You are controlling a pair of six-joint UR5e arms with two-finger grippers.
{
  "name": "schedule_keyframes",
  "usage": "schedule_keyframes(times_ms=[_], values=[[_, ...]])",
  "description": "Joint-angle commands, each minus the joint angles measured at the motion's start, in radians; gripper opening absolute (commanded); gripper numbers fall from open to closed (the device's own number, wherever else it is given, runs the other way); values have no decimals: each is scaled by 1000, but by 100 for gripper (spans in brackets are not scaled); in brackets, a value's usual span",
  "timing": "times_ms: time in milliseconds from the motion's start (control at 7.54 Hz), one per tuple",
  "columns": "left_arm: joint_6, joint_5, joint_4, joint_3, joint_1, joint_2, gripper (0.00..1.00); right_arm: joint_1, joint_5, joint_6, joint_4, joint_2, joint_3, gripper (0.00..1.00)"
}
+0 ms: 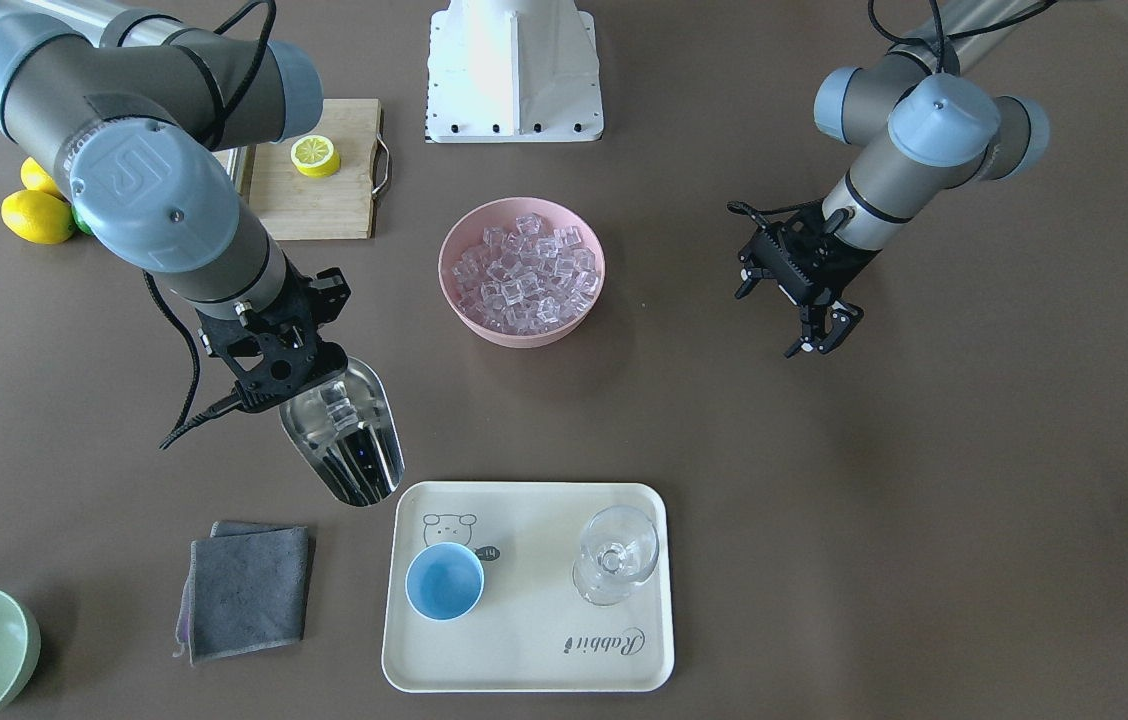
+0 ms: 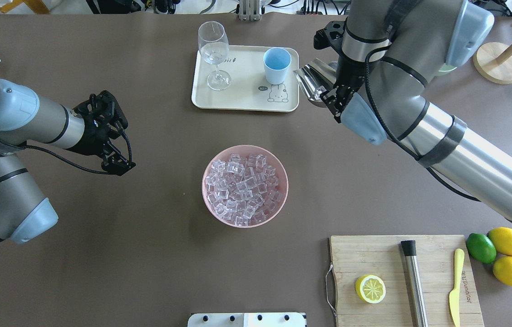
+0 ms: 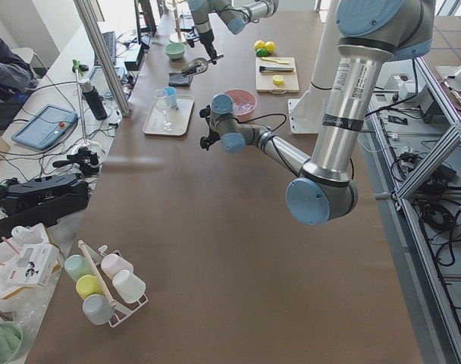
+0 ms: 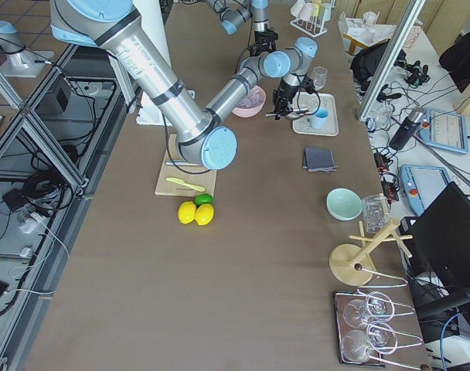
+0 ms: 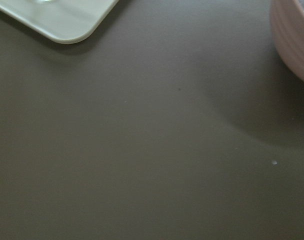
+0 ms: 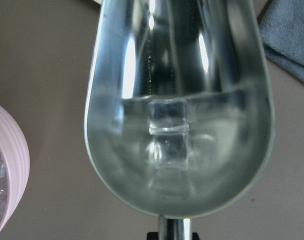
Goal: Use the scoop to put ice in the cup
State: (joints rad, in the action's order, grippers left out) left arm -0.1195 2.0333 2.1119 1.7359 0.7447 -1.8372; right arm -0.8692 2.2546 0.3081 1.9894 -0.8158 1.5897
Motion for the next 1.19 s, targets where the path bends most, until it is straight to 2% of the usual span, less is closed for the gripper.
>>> schedule_keyframes(times_ms=[0, 265, 531, 663, 796, 1061], values=[[3, -76, -151, 13, 43, 1, 98, -37, 63, -9, 28, 150, -221, 0], [3, -76, -232, 10, 105, 3, 98, -37, 72, -9, 61, 216, -287, 0], [1, -62, -253, 4, 166, 30, 98, -36, 79, -30, 133, 269, -336, 0], [1, -32, -253, 7, 212, 61, 98, -33, 91, -68, 205, 282, -341, 0], [1, 41, -253, -2, 252, 96, 98, -31, 95, -107, 276, 303, -350, 0], [1, 108, -254, -22, 330, 169, 98, -30, 95, -144, 339, 335, -384, 0]])
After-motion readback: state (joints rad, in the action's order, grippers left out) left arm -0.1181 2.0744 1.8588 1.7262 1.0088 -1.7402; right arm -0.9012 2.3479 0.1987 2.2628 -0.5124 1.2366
